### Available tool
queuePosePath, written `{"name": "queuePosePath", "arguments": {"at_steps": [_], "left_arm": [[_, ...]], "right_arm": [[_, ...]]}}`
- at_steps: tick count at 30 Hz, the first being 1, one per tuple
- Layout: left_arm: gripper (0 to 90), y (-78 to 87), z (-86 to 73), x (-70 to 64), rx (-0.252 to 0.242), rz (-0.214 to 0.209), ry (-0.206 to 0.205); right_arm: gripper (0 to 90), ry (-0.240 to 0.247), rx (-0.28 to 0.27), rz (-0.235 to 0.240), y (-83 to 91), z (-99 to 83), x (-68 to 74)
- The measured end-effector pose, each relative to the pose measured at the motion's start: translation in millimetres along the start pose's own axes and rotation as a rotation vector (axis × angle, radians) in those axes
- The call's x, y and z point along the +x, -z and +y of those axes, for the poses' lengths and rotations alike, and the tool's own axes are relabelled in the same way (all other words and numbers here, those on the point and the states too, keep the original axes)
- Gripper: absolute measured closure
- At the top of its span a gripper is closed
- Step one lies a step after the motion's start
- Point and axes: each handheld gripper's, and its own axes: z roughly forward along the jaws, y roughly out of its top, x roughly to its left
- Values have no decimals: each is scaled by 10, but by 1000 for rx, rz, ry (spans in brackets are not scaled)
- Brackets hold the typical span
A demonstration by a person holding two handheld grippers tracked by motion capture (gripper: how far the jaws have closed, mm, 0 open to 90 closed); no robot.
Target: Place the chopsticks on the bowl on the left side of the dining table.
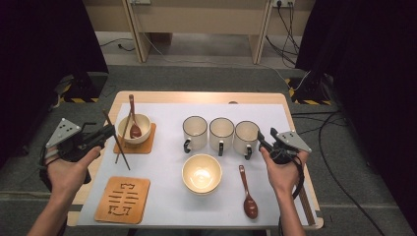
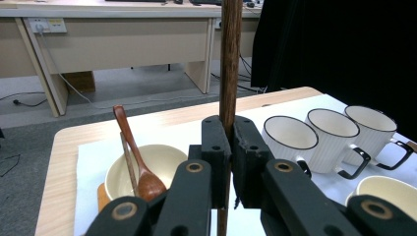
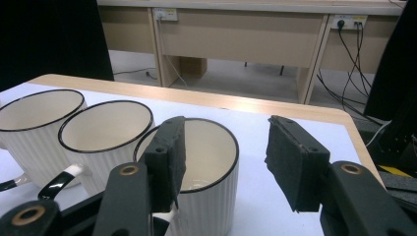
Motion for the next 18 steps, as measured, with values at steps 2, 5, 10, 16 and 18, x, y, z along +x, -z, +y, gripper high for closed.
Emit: {"name": "queuePosePath", "arguments": {"at_steps": [2,5,10,16,18], "left_arm": [[839,22,-16,2,1,2,1],[839,50,-39,10,8,5,-1],[839,111,-76,29,11,13,1],[839,196,-108,32,7,21,2],[839,219,-119,43,7,25,4]], "right_arm": [[494,4,2,-3,3,0,-8],[494,-2,-1,0,3,1,-6],[494,0,-2,-3,4,6,-6],[494,3,-4,-3,0,8,-8],[494,2,-3,-3,-1,8,-6]]}}
